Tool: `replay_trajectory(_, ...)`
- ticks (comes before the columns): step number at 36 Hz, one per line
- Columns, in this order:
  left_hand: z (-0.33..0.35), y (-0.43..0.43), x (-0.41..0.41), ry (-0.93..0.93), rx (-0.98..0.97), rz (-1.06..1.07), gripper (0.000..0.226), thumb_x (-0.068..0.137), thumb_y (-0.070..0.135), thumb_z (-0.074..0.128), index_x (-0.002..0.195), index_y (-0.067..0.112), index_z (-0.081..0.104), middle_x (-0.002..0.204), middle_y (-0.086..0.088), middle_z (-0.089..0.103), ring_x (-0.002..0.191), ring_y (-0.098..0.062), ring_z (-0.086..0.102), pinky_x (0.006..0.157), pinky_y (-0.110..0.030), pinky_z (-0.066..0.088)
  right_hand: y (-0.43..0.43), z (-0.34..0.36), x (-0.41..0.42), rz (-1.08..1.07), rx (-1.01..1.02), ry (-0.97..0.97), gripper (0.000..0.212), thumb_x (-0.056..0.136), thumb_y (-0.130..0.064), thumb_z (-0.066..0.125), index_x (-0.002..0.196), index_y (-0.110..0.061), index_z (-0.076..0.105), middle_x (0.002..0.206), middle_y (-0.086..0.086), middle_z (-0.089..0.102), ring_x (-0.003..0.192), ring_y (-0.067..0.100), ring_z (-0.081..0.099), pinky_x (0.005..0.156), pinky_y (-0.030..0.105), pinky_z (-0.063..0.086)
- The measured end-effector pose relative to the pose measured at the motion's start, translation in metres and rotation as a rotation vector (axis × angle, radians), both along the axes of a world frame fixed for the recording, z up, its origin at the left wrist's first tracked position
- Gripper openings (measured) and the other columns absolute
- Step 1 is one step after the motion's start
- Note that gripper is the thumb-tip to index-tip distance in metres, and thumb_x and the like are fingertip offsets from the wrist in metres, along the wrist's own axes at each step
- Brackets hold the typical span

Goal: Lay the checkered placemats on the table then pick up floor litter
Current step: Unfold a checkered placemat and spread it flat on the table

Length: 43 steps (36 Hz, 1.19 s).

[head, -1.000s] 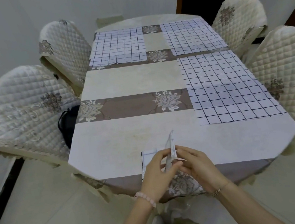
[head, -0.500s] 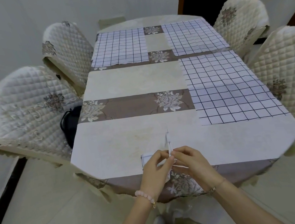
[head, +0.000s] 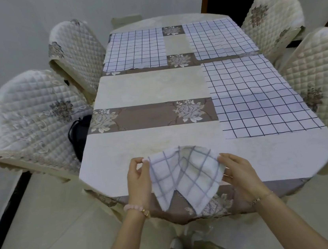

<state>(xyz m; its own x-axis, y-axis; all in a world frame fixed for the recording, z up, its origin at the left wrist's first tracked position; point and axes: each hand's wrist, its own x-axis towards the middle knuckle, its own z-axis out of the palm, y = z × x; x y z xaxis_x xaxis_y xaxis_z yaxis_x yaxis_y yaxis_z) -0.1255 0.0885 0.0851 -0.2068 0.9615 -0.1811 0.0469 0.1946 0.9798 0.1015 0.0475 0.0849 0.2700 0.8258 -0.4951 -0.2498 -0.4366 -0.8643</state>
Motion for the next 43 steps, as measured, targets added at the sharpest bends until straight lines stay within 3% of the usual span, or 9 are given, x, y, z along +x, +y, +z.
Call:
replay_trajectory(4, 0.0, 0.009, -0.009, 0.089, 0.071, 0.046, 0.019, 0.095, 0.021, 0.052, 0.076, 0.019, 0.049, 0.056, 0.005, 0.04, 0.041, 0.003, 0.035, 0.04, -0.008, 0.027, 0.003, -0.002, 0.01, 0.013, 0.018, -0.06, 0.009, 0.086, -0.022, 0.066, 0.083, -0.017, 0.074, 0.076, -0.006, 0.075, 0.069, 0.008, 0.069, 0.062, 0.023, 0.055)
replay_trajectory(10, -0.006, 0.018, -0.015, 0.138, 0.089, 0.074, 0.018, 0.096, 0.021, 0.05, 0.078, 0.025, 0.048, 0.063, -0.007, 0.043, 0.056, -0.012, 0.034, 0.041, -0.012, 0.026, 0.008, 0.0, 0.015, -0.003, 0.059, -0.153, 0.007, 0.084, -0.022, 0.069, 0.08, -0.023, 0.074, 0.072, -0.014, 0.074, 0.062, -0.005, 0.065, 0.05, 0.01, 0.048)
replay_trajectory(14, -0.014, 0.018, -0.013, 0.179, 0.083, 0.066, 0.019, 0.097, 0.022, 0.047, 0.078, 0.027, 0.047, 0.058, 0.0, 0.036, 0.052, -0.011, 0.027, 0.044, -0.016, 0.026, 0.014, -0.003, 0.015, 0.007, 0.081, -0.204, 0.008, 0.086, -0.021, 0.067, 0.081, -0.024, 0.072, 0.08, -0.015, 0.073, 0.07, -0.009, 0.065, 0.054, 0.004, 0.046)
replay_trajectory(24, -0.039, 0.038, -0.008, 0.232, -0.071, 0.146, 0.011, 0.098, 0.023, 0.043, 0.095, 0.013, 0.046, 0.085, -0.008, 0.054, 0.073, -0.02, 0.045, 0.061, -0.029, 0.035, 0.005, -0.018, 0.015, 0.113, -0.1, -0.009, 0.016, 0.089, -0.019, 0.062, 0.105, -0.016, 0.066, 0.098, 0.004, 0.074, 0.088, 0.02, 0.07, 0.067, 0.026, 0.054)
replay_trajectory(30, -0.05, 0.049, -0.017, 0.263, -0.184, 0.224, 0.015, 0.099, 0.022, 0.04, 0.103, 0.011, 0.048, 0.096, -0.009, 0.055, 0.087, -0.026, 0.052, 0.075, -0.03, 0.038, -0.017, -0.029, 0.009, 0.3, -0.163, 0.011, 0.02, 0.09, -0.005, 0.056, 0.105, -0.005, 0.07, 0.097, 0.013, 0.075, 0.082, 0.021, 0.071, 0.066, 0.029, 0.056)
replay_trajectory(32, -0.049, 0.049, -0.019, 0.268, -0.207, 0.212, 0.017, 0.1, 0.02, 0.038, 0.11, 0.009, 0.045, 0.101, -0.011, 0.054, 0.09, -0.027, 0.052, 0.075, -0.03, 0.037, -0.021, -0.033, 0.007, 0.313, -0.184, 0.032, 0.02, 0.09, 0.001, 0.055, 0.105, 0.001, 0.069, 0.084, 0.01, 0.075, 0.07, 0.017, 0.069, 0.06, 0.026, 0.055)
replay_trajectory(35, -0.045, 0.045, -0.019, 0.431, -0.183, 0.106, 0.035, 0.097, 0.014, 0.044, 0.129, 0.003, 0.037, 0.125, -0.019, 0.048, 0.106, -0.032, 0.051, 0.088, -0.037, 0.042, -0.026, -0.036, 0.006, 0.316, -0.221, 0.039, 0.018, 0.089, 0.001, 0.055, 0.101, 0.004, 0.069, 0.065, 0.004, 0.068, 0.047, 0.008, 0.057, 0.047, 0.019, 0.047)
replay_trajectory(38, -0.041, 0.032, -0.013, 0.785, 0.029, -0.113, 0.038, 0.09, 0.006, 0.053, 0.128, 0.003, 0.047, 0.13, -0.018, 0.047, 0.117, -0.034, 0.046, 0.101, -0.039, 0.037, -0.028, -0.041, 0.005, 0.266, -0.23, 0.027, 0.017, 0.089, -0.002, 0.057, 0.101, 0.002, 0.07, 0.072, 0.009, 0.068, 0.053, 0.01, 0.06, 0.052, 0.019, 0.051)
replay_trajectory(43, -0.044, -0.007, 0.016, 0.847, 0.303, -0.644, 0.031, 0.088, 0.004, 0.051, 0.117, 0.009, 0.062, 0.123, -0.007, 0.061, 0.12, -0.023, 0.052, 0.105, -0.023, 0.03, -0.028, -0.042, 0.002, 0.198, -0.223, 0.044, 0.018, 0.09, -0.004, 0.058, 0.104, -0.003, 0.07, 0.091, 0.01, 0.075, 0.074, 0.014, 0.071, 0.06, 0.02, 0.055)
